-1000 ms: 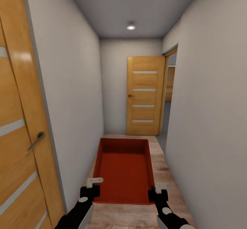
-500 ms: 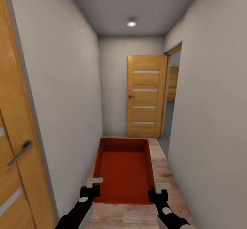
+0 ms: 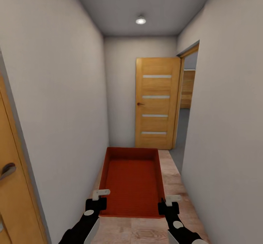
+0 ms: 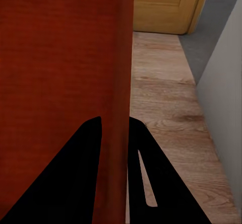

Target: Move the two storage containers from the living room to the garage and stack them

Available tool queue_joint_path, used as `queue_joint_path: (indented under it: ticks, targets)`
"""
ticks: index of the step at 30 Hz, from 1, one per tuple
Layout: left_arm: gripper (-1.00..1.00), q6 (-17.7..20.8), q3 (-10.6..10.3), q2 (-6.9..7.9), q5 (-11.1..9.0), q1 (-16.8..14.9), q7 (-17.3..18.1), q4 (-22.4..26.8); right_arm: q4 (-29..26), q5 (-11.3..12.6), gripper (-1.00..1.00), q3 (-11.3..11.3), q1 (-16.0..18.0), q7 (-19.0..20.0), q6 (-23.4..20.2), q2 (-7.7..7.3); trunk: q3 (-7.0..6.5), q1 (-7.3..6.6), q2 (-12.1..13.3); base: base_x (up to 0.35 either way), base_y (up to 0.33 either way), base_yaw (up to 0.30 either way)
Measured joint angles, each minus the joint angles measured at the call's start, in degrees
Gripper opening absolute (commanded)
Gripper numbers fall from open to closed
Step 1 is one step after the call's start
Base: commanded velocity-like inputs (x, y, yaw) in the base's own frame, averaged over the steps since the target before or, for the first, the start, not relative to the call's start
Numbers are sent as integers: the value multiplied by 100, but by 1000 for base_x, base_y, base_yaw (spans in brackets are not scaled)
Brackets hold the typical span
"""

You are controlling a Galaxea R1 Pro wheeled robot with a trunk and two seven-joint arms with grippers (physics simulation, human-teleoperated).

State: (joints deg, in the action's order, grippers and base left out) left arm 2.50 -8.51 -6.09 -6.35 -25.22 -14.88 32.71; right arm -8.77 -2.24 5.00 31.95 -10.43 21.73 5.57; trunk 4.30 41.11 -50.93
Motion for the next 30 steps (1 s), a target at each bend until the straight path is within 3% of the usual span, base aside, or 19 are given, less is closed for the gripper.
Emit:
queue_joint_path:
  ticks: [30]
  targets:
    - [-100, 0, -1, 0, -1, 0, -1, 2, 0, 0, -100, 0, 1, -1, 1, 0, 0, 0, 0, 321, 0, 0]
